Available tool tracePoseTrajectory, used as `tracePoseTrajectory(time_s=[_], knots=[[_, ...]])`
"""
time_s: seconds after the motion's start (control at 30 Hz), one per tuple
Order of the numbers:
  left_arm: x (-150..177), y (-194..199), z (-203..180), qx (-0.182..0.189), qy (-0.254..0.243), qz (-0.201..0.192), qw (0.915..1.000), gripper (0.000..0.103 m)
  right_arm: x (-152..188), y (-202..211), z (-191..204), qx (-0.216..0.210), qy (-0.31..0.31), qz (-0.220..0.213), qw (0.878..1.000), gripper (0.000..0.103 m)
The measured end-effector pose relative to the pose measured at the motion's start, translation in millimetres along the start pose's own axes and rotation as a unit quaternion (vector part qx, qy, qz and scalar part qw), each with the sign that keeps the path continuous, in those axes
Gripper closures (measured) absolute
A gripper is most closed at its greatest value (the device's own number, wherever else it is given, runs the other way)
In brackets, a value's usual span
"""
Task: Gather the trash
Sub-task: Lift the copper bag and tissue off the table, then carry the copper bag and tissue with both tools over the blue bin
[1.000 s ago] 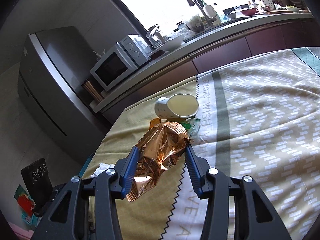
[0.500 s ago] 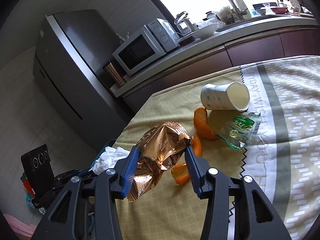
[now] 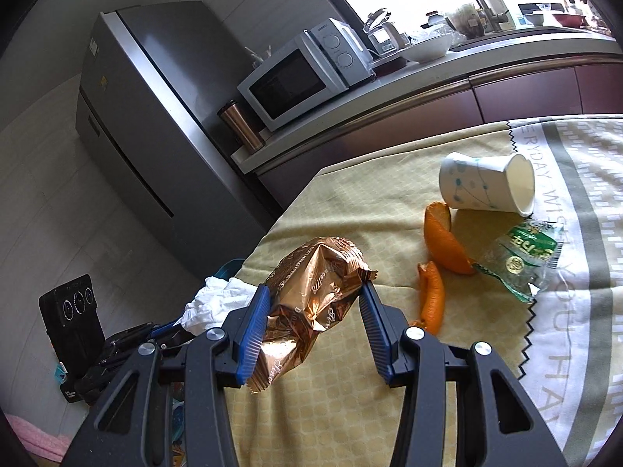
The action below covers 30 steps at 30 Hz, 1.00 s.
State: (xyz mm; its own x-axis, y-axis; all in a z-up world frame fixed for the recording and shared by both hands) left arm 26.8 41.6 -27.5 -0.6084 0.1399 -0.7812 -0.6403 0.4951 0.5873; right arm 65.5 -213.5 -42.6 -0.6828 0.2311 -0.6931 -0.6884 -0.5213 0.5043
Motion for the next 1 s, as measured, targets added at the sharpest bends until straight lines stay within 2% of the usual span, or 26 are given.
tracePoseTrajectory(time_s=[1.0], knots=[[5.7,25.4,37.0,-0.044,0.031,-0.018,0.9984,0.090,-4.5,-47.2,34.3,-0.037,0.028,0.034,0.998,0.058]])
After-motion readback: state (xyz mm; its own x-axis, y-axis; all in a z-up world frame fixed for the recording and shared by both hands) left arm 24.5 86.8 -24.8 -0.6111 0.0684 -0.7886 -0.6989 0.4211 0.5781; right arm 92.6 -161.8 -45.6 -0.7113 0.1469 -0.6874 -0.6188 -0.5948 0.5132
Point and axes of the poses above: each gripper's, at about its wrist camera, not at the fingertips, and y roughly against the way its jaws point, z to its left, x to its underside, the point moved 2 cm from there along -y, roughly the way its jaws point, and after that the axes turned 5 degrees about x, right-handed, at the moved point
